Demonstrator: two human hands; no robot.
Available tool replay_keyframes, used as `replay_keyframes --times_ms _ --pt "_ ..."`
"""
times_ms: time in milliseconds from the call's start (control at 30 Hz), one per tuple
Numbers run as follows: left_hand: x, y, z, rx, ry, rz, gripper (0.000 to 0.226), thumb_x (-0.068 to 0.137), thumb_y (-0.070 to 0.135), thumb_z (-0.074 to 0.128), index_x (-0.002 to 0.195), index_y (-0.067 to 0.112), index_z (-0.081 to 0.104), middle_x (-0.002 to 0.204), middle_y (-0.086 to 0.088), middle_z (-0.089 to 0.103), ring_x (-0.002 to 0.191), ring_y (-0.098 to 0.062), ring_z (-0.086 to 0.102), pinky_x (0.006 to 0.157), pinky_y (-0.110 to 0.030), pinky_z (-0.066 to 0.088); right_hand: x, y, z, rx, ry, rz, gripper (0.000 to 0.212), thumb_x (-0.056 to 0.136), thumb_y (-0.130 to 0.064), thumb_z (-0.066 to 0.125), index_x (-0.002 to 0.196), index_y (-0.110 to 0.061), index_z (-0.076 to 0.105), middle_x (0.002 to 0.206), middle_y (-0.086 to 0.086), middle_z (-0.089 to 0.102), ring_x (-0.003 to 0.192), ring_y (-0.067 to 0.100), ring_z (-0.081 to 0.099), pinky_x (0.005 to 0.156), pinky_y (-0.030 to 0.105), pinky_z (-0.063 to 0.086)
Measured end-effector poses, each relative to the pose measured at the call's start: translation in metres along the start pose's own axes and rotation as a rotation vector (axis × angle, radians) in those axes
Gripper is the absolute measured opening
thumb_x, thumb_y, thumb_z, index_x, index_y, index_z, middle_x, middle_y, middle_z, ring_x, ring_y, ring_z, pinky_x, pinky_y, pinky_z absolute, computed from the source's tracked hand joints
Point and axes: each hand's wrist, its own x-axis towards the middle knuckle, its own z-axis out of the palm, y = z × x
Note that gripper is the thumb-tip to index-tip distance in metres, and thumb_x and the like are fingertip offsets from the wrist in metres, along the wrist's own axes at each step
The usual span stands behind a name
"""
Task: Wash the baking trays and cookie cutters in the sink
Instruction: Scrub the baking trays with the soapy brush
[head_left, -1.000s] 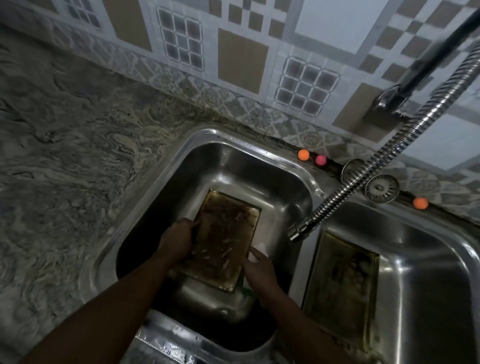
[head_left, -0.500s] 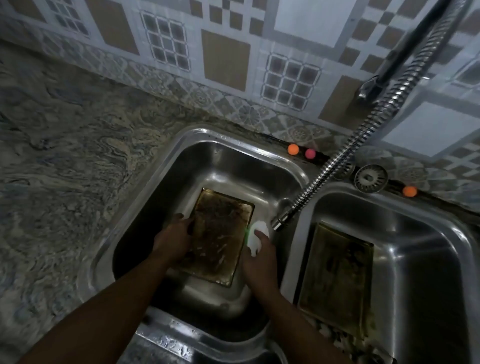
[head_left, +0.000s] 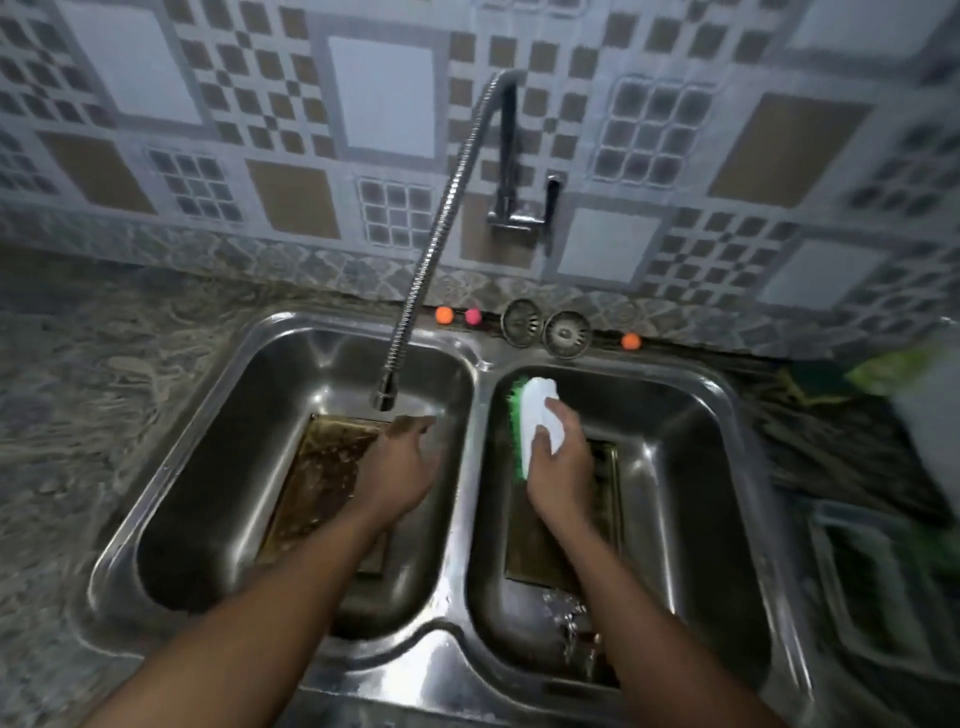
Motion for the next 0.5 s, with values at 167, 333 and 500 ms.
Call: replay_keyframes --times_ms 167,333,500 --pt "-0.016 0.072 0.033 0.002 -0.117 0.126 0.034 0.088 0.035 0.065 0.120 0.024 0.063 0.114 0.000 0.066 0.098 -0.020 0.065 0.086 -0.034 0.053 0.006 0.020 -0.097 -0.006 0.172 0.004 0.034 0.095 -0.004 0.052 0.127 -0.012 0.058 0.133 0.005 0.056 0.119 0.017 0.052 0.094 0.016 0.034" --pt "-0.029 0.104 0.080 0.149 -0.250 0.051 0.038 0.087 0.039 0.062 0.120 0.020 0.063 0.114 -0.008 0.066 0.105 -0.030 0.064 0.085 -0.038 0.054 -0.001 0.045 -0.190 -0.084 0.298 0.035 0.033 0.096 -0.007 0.051 0.128 -0.013 0.059 0.135 0.007 0.056 0.121 0.020 0.052 0.090 0.013 0.031" --pt "-0.030 0.097 0.124 0.217 -0.327 -0.082 0.048 0.081 0.055 0.058 0.111 0.019 0.067 0.107 -0.012 0.071 0.098 -0.034 0.069 0.080 -0.040 0.058 -0.013 0.071 -0.273 -0.206 0.361 0.050 0.032 0.097 -0.010 0.051 0.128 -0.013 0.059 0.133 0.010 0.057 0.120 0.026 0.053 0.088 0.017 0.034"
